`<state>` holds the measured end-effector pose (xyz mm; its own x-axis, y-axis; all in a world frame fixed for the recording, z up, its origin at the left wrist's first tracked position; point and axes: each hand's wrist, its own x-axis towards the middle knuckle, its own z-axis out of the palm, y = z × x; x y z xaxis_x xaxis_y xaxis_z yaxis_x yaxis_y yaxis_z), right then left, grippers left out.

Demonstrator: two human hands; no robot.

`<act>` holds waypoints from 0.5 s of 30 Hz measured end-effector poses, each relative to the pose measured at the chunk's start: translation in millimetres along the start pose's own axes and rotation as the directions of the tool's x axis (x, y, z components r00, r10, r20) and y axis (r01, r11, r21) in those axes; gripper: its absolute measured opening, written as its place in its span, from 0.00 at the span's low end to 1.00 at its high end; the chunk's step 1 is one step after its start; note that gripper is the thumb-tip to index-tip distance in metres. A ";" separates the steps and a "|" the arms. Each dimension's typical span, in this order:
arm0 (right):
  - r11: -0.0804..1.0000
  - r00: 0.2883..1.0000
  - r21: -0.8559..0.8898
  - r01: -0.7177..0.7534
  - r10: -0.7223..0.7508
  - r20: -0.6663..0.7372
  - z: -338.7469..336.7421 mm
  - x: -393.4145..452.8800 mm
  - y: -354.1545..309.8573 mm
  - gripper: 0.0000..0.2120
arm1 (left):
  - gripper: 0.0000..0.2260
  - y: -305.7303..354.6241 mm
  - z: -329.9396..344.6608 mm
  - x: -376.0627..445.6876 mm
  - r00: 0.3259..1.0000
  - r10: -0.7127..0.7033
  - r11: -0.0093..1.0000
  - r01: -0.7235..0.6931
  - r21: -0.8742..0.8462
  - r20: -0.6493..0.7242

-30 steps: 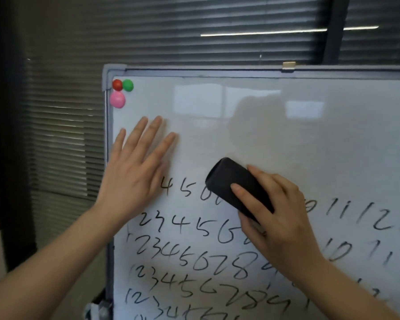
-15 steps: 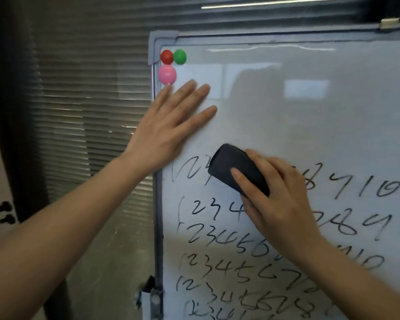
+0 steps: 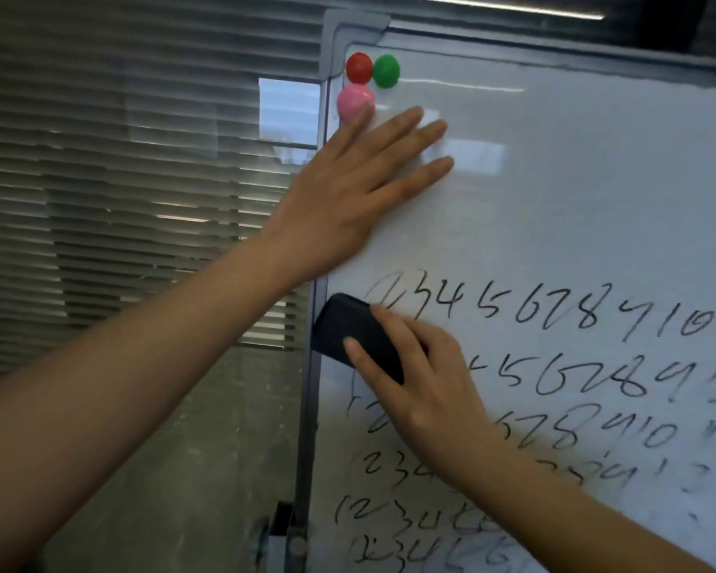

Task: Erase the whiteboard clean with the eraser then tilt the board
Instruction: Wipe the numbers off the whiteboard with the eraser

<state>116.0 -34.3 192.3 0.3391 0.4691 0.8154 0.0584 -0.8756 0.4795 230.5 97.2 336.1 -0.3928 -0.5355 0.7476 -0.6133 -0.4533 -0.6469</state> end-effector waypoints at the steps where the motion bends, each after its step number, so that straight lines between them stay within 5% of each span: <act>1: 1.000 0.999 -0.002 0.016 -0.016 0.030 -1.0 -4.1 0.0 0.17 | 0.24 -0.2 1.1 -0.5 1.000 0.003 1.000 -0.003 0.006 -0.005; 11: 0.941 0.935 -0.062 -0.332 0.320 -0.150 -29.9 22.1 37.1 0.17 | 0.20 5.6 4.4 -0.1 1.000 -0.001 0.999 0.002 0.038 -0.013; 15: 0.966 0.965 -0.069 -0.247 0.240 -0.102 -16.5 7.2 13.4 0.20 | 0.20 10.2 4.2 3.6 1.000 -0.013 1.000 0.013 0.026 -0.017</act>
<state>103.8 -40.7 210.0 0.2452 0.2547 0.9354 -0.0926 -0.9543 0.2841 225.7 87.6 331.6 -0.3962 -0.5177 0.7583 -0.6005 -0.4787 -0.6405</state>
